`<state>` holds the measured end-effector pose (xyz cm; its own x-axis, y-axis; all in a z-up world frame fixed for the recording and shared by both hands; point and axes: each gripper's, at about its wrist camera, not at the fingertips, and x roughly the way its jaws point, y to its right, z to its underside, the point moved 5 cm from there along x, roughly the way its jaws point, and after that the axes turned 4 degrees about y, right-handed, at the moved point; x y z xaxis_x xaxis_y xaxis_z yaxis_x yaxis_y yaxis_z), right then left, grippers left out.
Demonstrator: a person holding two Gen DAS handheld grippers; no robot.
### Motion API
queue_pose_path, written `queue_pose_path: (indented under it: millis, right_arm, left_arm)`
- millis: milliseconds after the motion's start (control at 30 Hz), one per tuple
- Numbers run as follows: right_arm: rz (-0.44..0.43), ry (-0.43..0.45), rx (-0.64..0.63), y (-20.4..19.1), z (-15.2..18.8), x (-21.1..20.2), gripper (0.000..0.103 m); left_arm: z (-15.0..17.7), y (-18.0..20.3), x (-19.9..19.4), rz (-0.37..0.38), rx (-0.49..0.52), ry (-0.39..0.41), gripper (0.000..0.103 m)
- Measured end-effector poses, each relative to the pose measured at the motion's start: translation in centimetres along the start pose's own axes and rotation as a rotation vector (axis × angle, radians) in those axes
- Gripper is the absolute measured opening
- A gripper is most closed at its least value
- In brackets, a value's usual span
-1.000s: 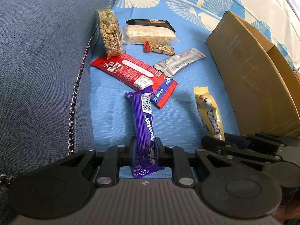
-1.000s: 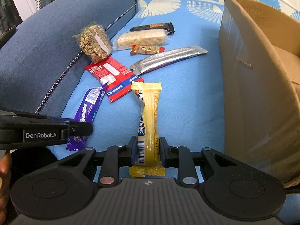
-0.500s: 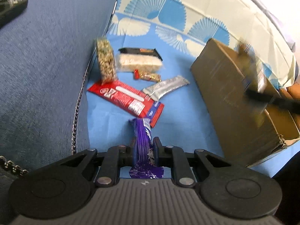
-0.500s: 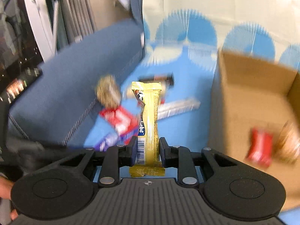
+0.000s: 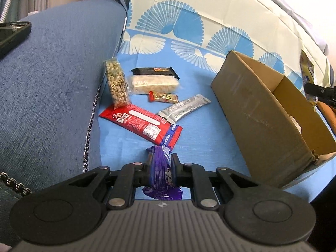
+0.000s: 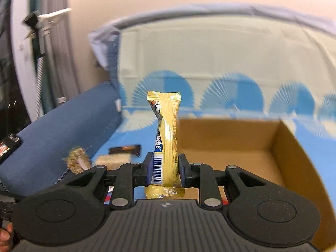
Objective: Organize snacks
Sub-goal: 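Carry the purple and yellow bars over the box and release them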
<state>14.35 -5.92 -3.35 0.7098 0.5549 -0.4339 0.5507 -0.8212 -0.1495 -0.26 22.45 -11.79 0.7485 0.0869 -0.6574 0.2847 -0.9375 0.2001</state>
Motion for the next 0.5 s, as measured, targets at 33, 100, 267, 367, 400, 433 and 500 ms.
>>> queue_pose_path:
  millis: [33, 100, 267, 367, 400, 433, 500]
  right_arm:
    - [0.010, -0.009, 0.017, 0.5, 0.3, 0.1, 0.025]
    - [0.011, 0.011, 0.025, 0.8, 0.3, 0.1, 0.025]
    - [-0.004, 0.016, 0.017, 1.7, 0.7, -0.1, 0.026]
    - [-0.015, 0.021, 0.031, 1.9, 0.6, -0.6, 0.026]
    - [-0.019, 0.024, 0.040, 2.1, 0.5, -0.8, 0.026]
    - [-0.024, 0.028, 0.050, 2.4, 0.5, -1.0, 0.026]
    - [-0.025, 0.029, 0.067, 3.0, 0.4, -1.1, 0.026]
  left_arm:
    - [0.0, -0.1, 0.1, -0.004, -0.006, -0.002, 0.015]
    - [-0.1, -0.3, 0.2, -0.011, -0.023, -0.002, 0.015]
    - [0.3, -0.5, 1.4, -0.027, -0.036, -0.084, 0.015]
    - [0.5, -0.7, 2.6, -0.047, -0.044, -0.144, 0.021]
    - [0.5, -0.7, 2.9, -0.049, -0.042, -0.156, 0.024]
    - [0.6, -0.6, 3.3, -0.049, -0.037, -0.170, 0.033]
    - [0.9, -0.3, 4.1, -0.052, -0.017, -0.201, 0.040]
